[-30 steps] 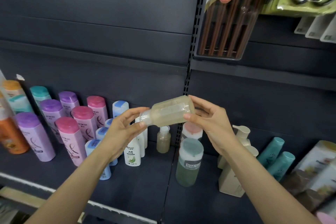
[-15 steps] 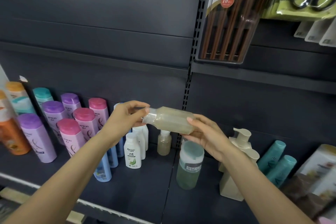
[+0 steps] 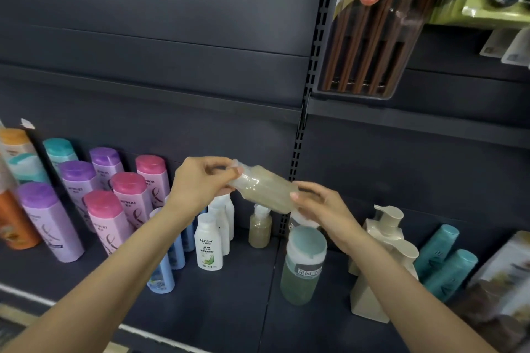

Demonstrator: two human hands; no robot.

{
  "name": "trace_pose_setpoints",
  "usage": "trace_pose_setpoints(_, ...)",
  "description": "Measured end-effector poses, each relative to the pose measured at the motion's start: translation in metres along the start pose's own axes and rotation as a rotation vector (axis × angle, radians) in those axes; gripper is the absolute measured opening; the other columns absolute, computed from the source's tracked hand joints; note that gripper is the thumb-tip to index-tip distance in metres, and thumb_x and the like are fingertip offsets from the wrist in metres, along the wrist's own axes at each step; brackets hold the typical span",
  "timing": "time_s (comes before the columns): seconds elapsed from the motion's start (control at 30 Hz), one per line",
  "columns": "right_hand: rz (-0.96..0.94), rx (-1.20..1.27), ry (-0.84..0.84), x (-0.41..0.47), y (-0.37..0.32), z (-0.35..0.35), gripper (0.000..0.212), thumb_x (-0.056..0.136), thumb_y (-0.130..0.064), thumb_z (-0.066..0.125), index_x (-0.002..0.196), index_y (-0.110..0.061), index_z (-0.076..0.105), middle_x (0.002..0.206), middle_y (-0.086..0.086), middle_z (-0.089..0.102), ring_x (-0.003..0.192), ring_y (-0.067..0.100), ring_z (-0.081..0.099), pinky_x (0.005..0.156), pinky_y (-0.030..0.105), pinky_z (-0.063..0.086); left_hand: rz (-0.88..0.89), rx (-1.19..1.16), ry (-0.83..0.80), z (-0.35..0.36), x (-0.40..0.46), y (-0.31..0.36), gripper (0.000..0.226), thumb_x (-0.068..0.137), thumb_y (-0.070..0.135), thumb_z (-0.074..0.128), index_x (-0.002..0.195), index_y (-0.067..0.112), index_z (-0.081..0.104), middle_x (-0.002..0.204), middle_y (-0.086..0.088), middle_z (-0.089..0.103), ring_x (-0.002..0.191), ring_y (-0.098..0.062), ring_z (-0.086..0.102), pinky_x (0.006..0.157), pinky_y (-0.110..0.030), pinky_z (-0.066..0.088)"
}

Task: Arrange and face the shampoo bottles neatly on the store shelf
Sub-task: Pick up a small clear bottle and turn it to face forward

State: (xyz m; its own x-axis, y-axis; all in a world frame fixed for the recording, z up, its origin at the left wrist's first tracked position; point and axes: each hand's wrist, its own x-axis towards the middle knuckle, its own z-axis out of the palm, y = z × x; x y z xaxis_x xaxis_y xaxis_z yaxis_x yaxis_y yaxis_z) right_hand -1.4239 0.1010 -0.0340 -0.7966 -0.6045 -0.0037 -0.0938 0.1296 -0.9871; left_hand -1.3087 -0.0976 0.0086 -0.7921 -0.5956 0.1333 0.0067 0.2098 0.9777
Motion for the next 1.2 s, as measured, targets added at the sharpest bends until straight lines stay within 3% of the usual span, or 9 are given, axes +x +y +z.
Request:
trace_pose_setpoints(0.1, -0.03, -0.592, 0.071, 0.014, 0.012, -0.008, 0.046, 0.085, -0.035, 0.066, 0.128, -0.019, 0.057, 0.13, -0.003, 0.055, 0.124, 0.012, 0.048, 0.104, 0.027, 0.036, 0.145, 0.298, -0.024, 0.01, 0.003, -0.016, 0.015, 0.078, 0.017, 0.073, 0.072, 0.03, 0.067, 0.065, 0.001, 0.064, 0.057, -0.001, 0.06, 0.062, -0.008, 0.045)
trace_pose_setpoints(0.2, -0.022, -0.937, -0.041, 0.022, 0.027, -0.014, 0.065, 0.085, -0.043, 0.064, 0.141, -0.017, 0.042, 0.149, -0.006, 0.033, 0.138, 0.014, 0.026, 0.109, 0.028, 0.024, 0.227, 0.553, -0.122, 0.021, 0.008, -0.041, 0.011, 0.074, 0.021, 0.074, 0.078, 0.029, 0.069, 0.069, 0.007, 0.066, 0.064, -0.003, 0.059, 0.063, -0.012, 0.041)
trace_pose_setpoints(0.3, 0.026, -1.013, -0.181, 0.025, 0.038, -0.017, 0.08, 0.084, -0.049, 0.062, 0.148, -0.017, 0.028, 0.155, -0.008, 0.019, 0.142, 0.014, 0.017, 0.112, 0.029, 0.021, 0.206, 0.662, -0.241, 0.033, 0.015, -0.07, 0.006, 0.076, 0.022, 0.07, 0.082, 0.021, 0.07, 0.074, 0.002, 0.067, 0.072, -0.014, 0.061, 0.066, -0.018, 0.044)
trace_pose_setpoints(0.43, 0.071, -1.059, -0.246, 0.027, 0.047, -0.018, 0.081, 0.087, -0.051, 0.058, 0.15, -0.015, 0.021, 0.156, -0.004, 0.017, 0.143, 0.016, 0.016, 0.115, 0.03, 0.02, 0.153, 0.789, -0.335, 0.046, 0.024, -0.105, 0.008, 0.075, 0.024, 0.066, 0.078, 0.017, 0.062, 0.073, -0.005, 0.063, 0.073, -0.02, 0.058, 0.068, -0.033, 0.046)
trace_pose_setpoints(0.63, 0.05, -1.012, -0.237, 0.027, 0.055, -0.021, 0.083, 0.087, -0.051, 0.058, 0.15, -0.015, 0.02, 0.156, -0.004, 0.016, 0.143, 0.014, 0.015, 0.115, 0.027, 0.016, 0.119, 0.844, -0.45, 0.059, 0.031, -0.131, 0.01, 0.08, 0.021, 0.066, 0.089, 0.017, 0.063, 0.079, -0.005, 0.051, 0.075, -0.022, 0.053, 0.064, -0.028, 0.039)
trace_pose_setpoints(0.9, 0.035, -0.991, -0.218, 0.029, 0.062, -0.023, 0.084, 0.084, -0.055, 0.058, 0.15, -0.018, 0.02, 0.156, -0.008, 0.016, 0.142, 0.013, 0.015, 0.117, 0.032, 0.02, 0.147, 0.935, -0.548, 0.068, 0.039, -0.142, 0.023, 0.084, 0.025, 0.064, 0.107, 0.023, 0.066, 0.088, -0.005, 0.051, 0.083, -0.023, 0.053, 0.077, -0.026, 0.04)
trace_pose_setpoints(1.07, 0.032, -0.965, -0.201, 0.028, 0.067, -0.023, 0.084, 0.085, -0.055, 0.058, 0.151, -0.019, 0.02, 0.155, -0.01, 0.016, 0.141, 0.011, 0.015, 0.116, 0.033, 0.021, 0.141, 0.952, -0.577, 0.071, 0.042, -0.141, 0.036, 0.087, 0.025, 0.062, 0.123, 0.024, 0.06, 0.099, -0.008, 0.053, 0.1, -0.025, 0.055, 0.079, -0.02, 0.031)
trace_pose_setpoints(1.2, 0.028, -0.98, -0.201, 0.028, 0.067, -0.024, 0.084, 0.084, -0.056, 0.058, 0.15, -0.021, 0.02, 0.155, -0.011, 0.016, 0.142, 0.011, 0.015, 0.115, 0.036, 0.024, 0.149, 0.96, -0.585, 0.07, 0.044, -0.143, 0.034, 0.088, 0.023, 0.062, 0.121, 0.022, 0.061, 0.094, -0.002, 0.044, 0.102, -0.026, 0.054, 0.077, -0.019, 0.03)
